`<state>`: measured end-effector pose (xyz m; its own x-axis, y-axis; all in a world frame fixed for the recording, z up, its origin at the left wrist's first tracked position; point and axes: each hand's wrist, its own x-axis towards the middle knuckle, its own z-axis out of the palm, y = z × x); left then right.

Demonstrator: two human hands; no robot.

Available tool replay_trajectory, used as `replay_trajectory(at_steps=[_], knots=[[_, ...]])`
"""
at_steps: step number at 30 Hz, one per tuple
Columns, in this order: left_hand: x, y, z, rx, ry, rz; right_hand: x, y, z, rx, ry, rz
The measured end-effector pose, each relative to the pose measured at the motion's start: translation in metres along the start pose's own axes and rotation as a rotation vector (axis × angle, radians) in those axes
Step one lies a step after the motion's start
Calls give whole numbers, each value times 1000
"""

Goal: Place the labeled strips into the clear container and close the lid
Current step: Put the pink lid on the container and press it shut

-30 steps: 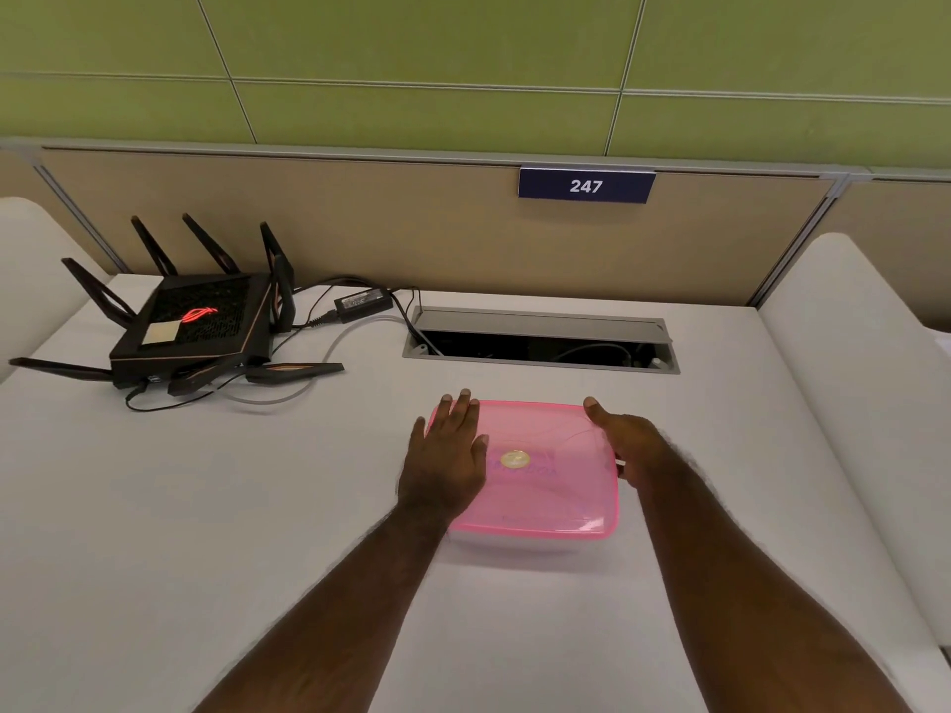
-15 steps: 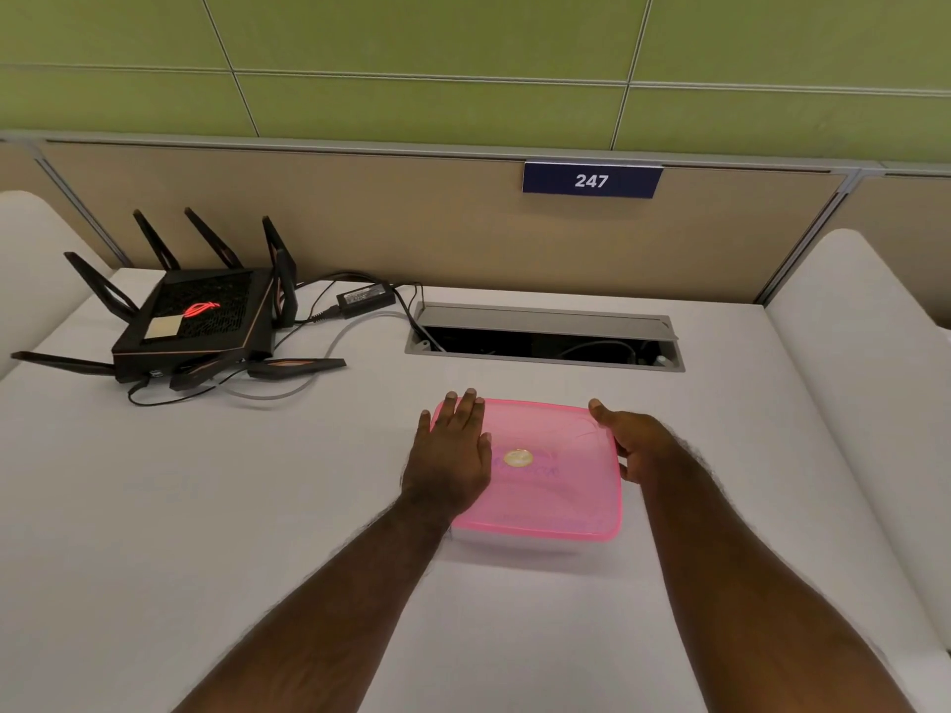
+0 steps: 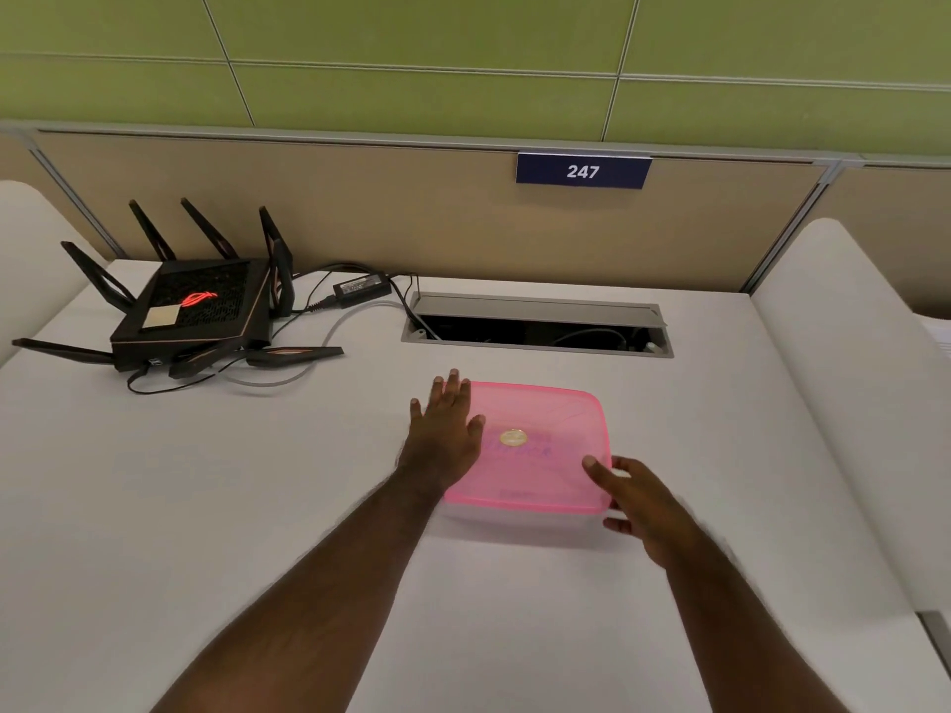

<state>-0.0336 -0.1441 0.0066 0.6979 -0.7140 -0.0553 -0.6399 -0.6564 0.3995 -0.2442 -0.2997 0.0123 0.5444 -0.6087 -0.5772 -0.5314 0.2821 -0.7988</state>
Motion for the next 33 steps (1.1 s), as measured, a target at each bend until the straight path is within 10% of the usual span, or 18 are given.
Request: replay_trajectory(at_steps=[5, 14, 33], knots=[[-43, -16, -12, -466, 197, -396, -21, 24, -2, 96, -4, -1], [-78, -42, -15, -1265, -132, -719, -19, 20, 3, 305, 55, 51], [-165, -50, -32, -1078, -173, -559, -108, 39, 2, 237, 14, -8]])
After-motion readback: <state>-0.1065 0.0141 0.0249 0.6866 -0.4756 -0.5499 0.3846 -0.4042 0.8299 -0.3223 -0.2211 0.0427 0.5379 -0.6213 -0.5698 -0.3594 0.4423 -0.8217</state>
